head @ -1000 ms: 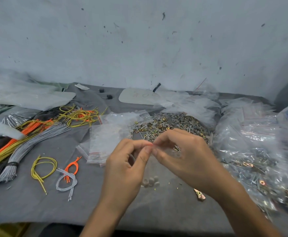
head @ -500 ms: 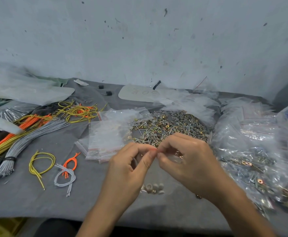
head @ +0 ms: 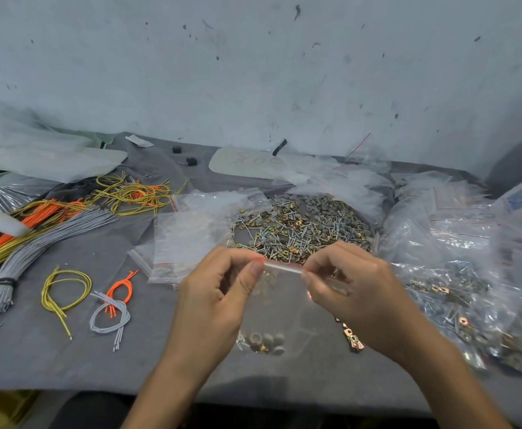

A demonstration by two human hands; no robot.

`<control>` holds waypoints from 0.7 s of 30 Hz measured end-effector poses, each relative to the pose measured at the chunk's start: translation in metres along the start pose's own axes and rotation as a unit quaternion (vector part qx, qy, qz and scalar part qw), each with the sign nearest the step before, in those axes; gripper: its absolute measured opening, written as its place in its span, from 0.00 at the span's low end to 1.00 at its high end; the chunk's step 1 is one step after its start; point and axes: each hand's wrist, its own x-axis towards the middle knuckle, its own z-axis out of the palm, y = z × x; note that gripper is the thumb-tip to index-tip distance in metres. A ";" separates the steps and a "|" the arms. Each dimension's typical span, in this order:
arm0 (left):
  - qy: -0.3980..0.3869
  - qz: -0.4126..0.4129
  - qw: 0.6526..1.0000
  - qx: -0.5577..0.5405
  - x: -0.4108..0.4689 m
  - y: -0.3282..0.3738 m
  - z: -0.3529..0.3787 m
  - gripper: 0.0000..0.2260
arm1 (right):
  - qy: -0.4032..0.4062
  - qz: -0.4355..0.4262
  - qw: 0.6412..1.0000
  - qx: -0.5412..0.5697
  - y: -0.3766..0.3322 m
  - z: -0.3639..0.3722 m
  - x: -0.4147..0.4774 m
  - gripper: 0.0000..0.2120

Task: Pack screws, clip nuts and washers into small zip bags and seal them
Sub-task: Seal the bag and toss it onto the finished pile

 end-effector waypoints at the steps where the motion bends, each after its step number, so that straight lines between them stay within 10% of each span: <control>1: 0.001 -0.002 1.000 -0.003 0.000 0.000 0.000 0.05 | -0.001 0.004 1.000 0.001 0.002 0.000 -0.001 0.02; 21: 0.014 -0.070 0.997 -0.027 -0.005 -0.010 -0.008 0.03 | 0.005 0.002 1.000 0.006 0.024 -0.006 -0.018 0.07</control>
